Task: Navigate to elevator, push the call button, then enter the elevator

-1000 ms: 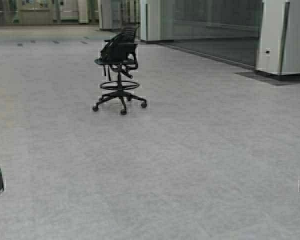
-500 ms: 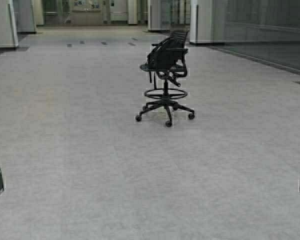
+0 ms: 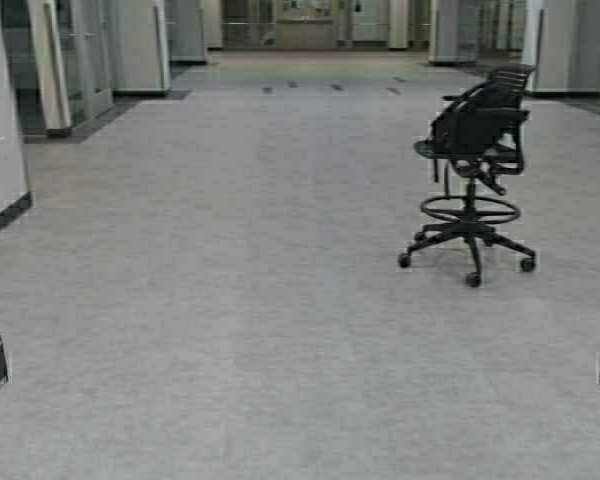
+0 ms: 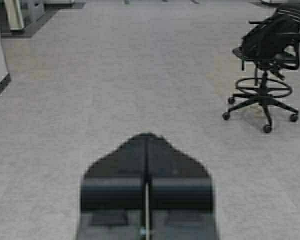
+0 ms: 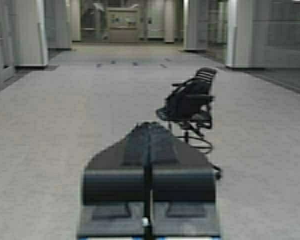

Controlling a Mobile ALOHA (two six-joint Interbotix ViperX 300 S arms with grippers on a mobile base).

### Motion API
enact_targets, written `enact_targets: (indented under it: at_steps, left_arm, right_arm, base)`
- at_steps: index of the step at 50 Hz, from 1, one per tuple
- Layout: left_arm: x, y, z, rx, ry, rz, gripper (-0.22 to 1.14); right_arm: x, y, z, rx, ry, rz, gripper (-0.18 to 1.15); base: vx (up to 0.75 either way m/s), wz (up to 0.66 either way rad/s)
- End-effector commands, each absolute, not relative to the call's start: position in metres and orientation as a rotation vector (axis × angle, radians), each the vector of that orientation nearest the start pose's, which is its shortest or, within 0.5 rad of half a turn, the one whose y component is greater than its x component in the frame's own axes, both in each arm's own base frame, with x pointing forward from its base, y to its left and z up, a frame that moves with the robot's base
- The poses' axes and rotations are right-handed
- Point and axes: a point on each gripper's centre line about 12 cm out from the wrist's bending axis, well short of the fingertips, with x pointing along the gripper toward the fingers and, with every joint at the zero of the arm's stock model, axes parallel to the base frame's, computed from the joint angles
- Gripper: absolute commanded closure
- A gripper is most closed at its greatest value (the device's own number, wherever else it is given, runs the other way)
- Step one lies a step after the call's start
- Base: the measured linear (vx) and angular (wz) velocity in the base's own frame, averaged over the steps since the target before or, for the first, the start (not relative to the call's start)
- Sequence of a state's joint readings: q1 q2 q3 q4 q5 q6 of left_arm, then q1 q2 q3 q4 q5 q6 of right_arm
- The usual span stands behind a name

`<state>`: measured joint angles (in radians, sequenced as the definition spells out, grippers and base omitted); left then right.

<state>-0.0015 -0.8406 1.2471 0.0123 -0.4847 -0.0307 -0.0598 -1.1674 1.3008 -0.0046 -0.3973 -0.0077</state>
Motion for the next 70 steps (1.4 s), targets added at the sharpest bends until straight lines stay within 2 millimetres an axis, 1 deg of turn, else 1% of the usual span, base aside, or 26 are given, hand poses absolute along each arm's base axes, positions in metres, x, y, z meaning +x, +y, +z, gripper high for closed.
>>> enact_targets:
  at_steps: [1,4,16,31,38,44,53,58,63,70]
  left_arm:
    - [0.213,-0.002,0.270,-0.017,-0.098,-0.012,0.89]
    - [0.213,-0.002,0.270,-0.017,-0.098,-0.013,0.89]
    - [0.212,-0.002,0.271,-0.014,-0.106,-0.014,0.89]
    - [0.210,-0.002,0.262,-0.020,-0.081,-0.013,0.89]
    - [0.214,-0.002,0.267,-0.013,-0.090,-0.014,0.89]
    - [0.215,-0.002,0.262,-0.010,-0.070,-0.014,0.89]
    - [0.217,-0.002,0.265,-0.012,-0.080,-0.015,0.89]
    - [0.216,-0.002,0.265,-0.015,-0.084,-0.015,0.89]
    - [0.214,-0.002,0.266,-0.015,-0.090,-0.015,0.89]
    - [0.204,-0.002,0.273,-0.028,-0.136,-0.013,0.89]
  right_arm:
    - [0.158,-0.010,0.298,-0.019,-0.291,-0.061,0.92]
    - [0.159,-0.010,0.300,-0.023,-0.294,-0.061,0.92]
    - [0.156,-0.009,0.295,-0.026,-0.291,-0.062,0.92]
    - [0.156,-0.009,0.294,-0.025,-0.288,-0.061,0.92]
    - [0.158,-0.009,0.296,-0.021,-0.286,-0.061,0.92]
    - [0.159,-0.010,0.294,-0.016,-0.277,-0.060,0.92]
    - [0.163,-0.010,0.294,-0.023,-0.265,-0.061,0.92]
    - [0.169,-0.010,0.294,-0.016,-0.242,-0.060,0.92]
    - [0.171,-0.010,0.298,-0.016,-0.247,-0.059,0.92]
    - [0.172,-0.008,0.302,-0.023,-0.246,-0.049,0.92]
  base:
    - [0.66,0.53]
    - [0.67,0.49]
    - [0.67,0.39]
    - [0.71,0.33]
    - [0.66,0.35]
    - [0.63,0.44]
    - [0.63,0.57]
    - [0.64,0.51]
    - [0.65,0.42]
    - [0.65,0.38]
